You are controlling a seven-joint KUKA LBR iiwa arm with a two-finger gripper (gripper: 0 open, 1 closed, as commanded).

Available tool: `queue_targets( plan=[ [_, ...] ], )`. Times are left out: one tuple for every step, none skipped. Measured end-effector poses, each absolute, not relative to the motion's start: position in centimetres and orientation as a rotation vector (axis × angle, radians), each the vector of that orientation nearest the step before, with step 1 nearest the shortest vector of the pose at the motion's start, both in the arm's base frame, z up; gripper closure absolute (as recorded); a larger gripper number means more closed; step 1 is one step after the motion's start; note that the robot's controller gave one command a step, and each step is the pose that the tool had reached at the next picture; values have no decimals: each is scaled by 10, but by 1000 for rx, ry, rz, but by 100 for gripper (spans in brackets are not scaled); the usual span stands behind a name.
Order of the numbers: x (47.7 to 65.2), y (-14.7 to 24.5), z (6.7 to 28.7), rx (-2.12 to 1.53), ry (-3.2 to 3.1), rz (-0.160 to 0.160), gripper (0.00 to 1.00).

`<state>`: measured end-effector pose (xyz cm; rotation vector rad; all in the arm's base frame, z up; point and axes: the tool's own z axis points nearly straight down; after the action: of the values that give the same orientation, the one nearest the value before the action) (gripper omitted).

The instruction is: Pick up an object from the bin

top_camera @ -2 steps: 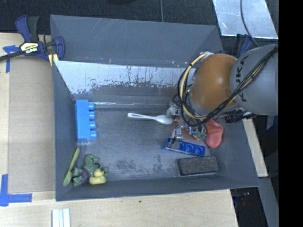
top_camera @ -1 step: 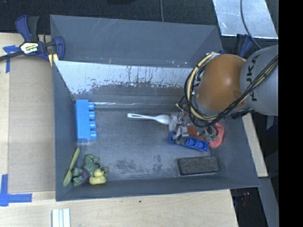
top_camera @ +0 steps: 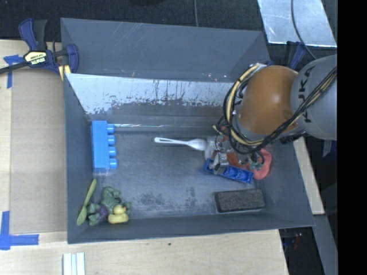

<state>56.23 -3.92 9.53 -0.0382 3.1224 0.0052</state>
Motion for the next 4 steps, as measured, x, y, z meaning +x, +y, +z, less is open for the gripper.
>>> queue_targets(
  plan=[
    [574, -51, 77, -45, 3112, 9, 100],
    [571, -51, 76, -53, 3111, 6, 100],
    [571, -51, 81, -53, 3109, 5, 100],
    [571, -53, 80, -5, 3109, 9, 100]
  ],
)
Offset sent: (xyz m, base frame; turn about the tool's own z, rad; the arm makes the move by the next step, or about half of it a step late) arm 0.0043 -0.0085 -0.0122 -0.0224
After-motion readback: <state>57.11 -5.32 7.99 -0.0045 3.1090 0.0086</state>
